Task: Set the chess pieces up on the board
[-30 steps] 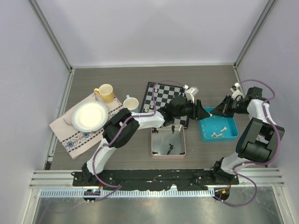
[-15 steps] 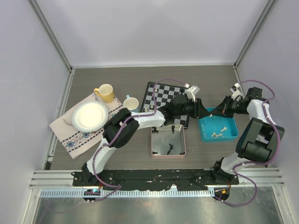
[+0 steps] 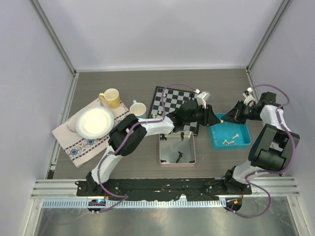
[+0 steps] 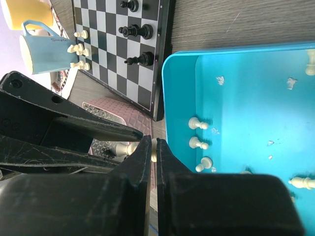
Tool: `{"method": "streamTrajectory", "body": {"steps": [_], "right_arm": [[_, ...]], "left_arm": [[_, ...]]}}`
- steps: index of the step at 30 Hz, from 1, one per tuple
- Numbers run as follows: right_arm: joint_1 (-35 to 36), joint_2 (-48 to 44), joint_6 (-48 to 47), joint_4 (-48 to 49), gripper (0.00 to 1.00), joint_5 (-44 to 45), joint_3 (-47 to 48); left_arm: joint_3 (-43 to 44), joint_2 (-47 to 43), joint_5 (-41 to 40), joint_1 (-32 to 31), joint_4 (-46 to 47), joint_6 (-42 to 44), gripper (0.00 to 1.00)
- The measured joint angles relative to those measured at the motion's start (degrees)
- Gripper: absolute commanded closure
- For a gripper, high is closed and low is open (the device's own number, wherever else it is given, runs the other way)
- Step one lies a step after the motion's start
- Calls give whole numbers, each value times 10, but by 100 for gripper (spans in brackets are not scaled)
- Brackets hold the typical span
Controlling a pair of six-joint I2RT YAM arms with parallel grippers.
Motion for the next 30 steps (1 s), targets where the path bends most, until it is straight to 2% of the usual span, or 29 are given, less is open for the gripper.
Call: {"method": "streamTrajectory", "body": {"steps": [4,7,10,12,13,16,22,30], "right_arm": [[0,0,2,2,99,0,-4],[0,0,2,2,99,0,-4],[0,0,2,3,97,0,-5],[0,0,1,4,85,1,-5],[0,0,1,4,69,1,-5],[0,0,-3,3,48,1,-5],[-3,-21,-37,-3,40,7,-5],[-7,-58,-127,-10,37,-9,-3]], "left_arm": [[0,0,-3,0,0,0,74],[0,0,-3,0,0,0,84],[0,0,-4,0,-1,2,100],[1,0,-3,0,-2,3,100],[1,0,-3,0,-2,5,100],[1,0,-7,0,-5,13,100],[-37,-42,-13,15,-48,34,100],[-60,-200,5,99,-207,97,100]]}}
